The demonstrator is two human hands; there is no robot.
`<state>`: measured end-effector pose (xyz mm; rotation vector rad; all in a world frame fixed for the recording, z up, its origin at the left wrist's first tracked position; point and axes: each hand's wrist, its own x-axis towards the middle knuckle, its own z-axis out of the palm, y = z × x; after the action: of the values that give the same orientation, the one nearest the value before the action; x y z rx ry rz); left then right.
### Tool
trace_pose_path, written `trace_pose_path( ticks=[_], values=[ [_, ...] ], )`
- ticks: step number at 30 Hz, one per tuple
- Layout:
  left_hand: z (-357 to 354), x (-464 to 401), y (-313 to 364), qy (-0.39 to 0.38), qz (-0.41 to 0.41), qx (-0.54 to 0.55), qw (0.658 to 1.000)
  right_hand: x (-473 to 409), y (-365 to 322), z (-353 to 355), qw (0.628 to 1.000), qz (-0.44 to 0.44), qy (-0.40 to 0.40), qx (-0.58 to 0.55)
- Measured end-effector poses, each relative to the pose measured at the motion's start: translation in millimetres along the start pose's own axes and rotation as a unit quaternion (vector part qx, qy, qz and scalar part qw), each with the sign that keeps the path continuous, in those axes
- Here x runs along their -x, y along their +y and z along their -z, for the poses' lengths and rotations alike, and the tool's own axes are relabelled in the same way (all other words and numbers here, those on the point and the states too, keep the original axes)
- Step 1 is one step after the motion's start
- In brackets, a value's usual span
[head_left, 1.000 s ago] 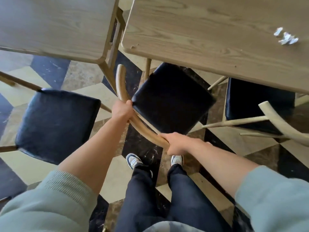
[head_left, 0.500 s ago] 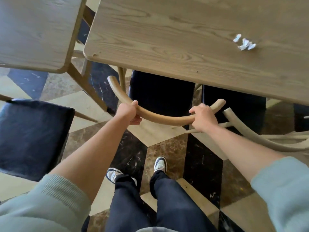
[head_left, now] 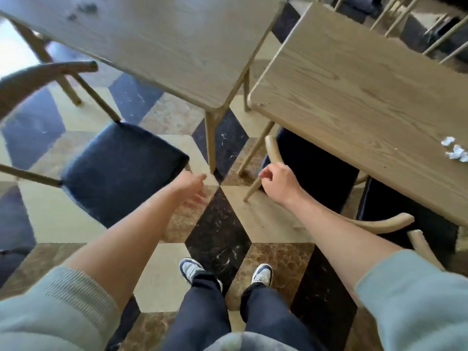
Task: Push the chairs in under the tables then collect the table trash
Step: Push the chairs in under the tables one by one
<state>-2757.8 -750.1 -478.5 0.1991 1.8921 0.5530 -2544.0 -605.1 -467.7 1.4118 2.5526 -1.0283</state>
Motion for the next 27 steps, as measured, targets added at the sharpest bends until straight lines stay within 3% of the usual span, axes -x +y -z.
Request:
trace_pose_path(
  ticks=[6,12,20,27],
  values=[
    [200,14,-89,0.101,0.036,0.089,0.99,-48,-174,-79,0.996,0.036,-0.066,0.05],
    [319,19,-140,0.181,0.038,0.132,0.974,-79,-302,-149,0.984,0.084,-0.149,0.056],
    [448,-3,-126,0.346,-0.015,0.017,0.938,-161,-425,-238,0.97,0.116,-0.215,-0.008],
    [565,-61,-92,0.376,-0.037,-0.088,0.922,-198,-505,-307,0.937,0.09,-0.324,-0.093]
  ],
)
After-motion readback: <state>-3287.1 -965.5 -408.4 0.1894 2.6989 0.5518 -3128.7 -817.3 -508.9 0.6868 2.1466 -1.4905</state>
